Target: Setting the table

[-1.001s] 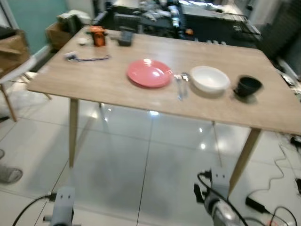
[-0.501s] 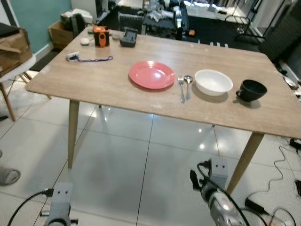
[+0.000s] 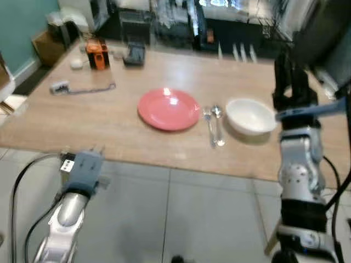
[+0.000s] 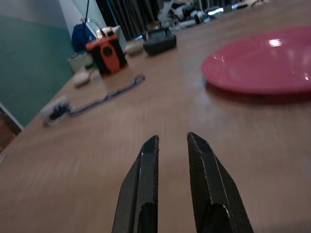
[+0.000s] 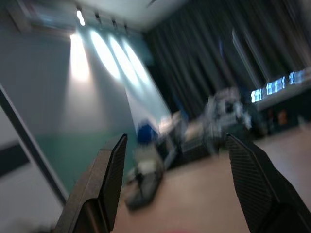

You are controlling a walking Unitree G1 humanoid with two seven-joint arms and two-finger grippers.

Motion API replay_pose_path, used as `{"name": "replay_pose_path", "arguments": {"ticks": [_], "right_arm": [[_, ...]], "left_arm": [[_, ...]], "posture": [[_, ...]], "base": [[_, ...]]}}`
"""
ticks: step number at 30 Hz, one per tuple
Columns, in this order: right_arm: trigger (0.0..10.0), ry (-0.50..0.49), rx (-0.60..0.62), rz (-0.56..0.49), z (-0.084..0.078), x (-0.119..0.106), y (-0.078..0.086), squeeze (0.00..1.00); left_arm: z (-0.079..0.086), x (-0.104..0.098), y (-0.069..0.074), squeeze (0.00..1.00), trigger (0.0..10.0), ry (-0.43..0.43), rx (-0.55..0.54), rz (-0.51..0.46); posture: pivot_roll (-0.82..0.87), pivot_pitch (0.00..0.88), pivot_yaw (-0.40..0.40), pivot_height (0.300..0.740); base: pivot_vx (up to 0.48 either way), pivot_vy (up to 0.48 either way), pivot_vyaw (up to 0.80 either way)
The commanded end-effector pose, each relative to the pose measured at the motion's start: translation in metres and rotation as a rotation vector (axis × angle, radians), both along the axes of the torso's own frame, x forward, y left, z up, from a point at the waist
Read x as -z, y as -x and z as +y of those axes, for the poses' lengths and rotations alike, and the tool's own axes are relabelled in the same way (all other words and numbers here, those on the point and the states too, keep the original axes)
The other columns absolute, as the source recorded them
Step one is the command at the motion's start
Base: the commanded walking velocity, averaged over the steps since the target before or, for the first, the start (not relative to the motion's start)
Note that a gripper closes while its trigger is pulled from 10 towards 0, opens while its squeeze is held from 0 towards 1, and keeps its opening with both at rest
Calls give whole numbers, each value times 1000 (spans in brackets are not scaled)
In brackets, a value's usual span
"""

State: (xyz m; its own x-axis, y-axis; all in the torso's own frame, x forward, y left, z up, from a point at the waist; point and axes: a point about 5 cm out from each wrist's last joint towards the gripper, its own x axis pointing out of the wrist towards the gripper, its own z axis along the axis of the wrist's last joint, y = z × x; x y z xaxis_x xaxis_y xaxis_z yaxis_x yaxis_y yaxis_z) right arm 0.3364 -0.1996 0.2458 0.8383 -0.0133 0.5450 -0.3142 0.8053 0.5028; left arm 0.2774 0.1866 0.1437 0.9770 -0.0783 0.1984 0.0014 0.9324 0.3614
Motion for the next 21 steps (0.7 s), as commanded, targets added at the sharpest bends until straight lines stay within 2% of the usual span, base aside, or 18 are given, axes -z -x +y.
{"name": "replay_pose_path", "arguments": {"ticks": [1,2,8,9,10,12,15,17,18,19,21], "right_arm": [[10000,30,-34,31,9,7,1,0],[10000,49,-71,72,18,15,4,0],[10000,120,-101,134,32,24,9,0],[10000,222,-90,152,36,31,10,0],[10000,222,-90,152,36,31,10,0],[10000,373,-60,178,39,39,11,0],[10000,431,-42,224,38,46,9,0],[10000,472,-15,302,31,54,7,0],[10000,489,-16,371,25,62,6,0],[10000,489,-16,371,25,62,6,0],[10000,523,-83,450,20,73,9,0]], "left_arm": [[-3,-6,3,0,10000,-2,15,4],[-11,-21,4,0,10000,12,44,-25],[-13,-32,7,0,10000,15,50,-21],[-7,-29,9,0,10000,2,33,4],[-7,-29,9,0,10000,2,33,4],[-1,-25,13,0,10000,-1,34,46],[4,-24,16,0,10000,22,47,86],[11,-24,19,0,10000,61,61,130],[17,-24,20,0,10000,57,64,162],[17,-24,20,0,10000,57,64,162],[27,-25,21,0,10000,-11,58,184]], "posture": [[46,36,-6,740],[53,38,-7,740],[54,39,-4,740],[54,40,-3,740],[54,40,-3,740],[54,40,-3,740],[58,45,-8,740],[61,46,-13,740],[62,48,-15,740],[62,48,-15,740],[62,49,-18,740]], "base": [[472,0,0],[472,0,0],[412,0,0],[0,0,0],[0,0,0],[0,0,0],[0,0,0],[0,0,0],[0,0,0],[0,0,0],[0,0,0]]}}
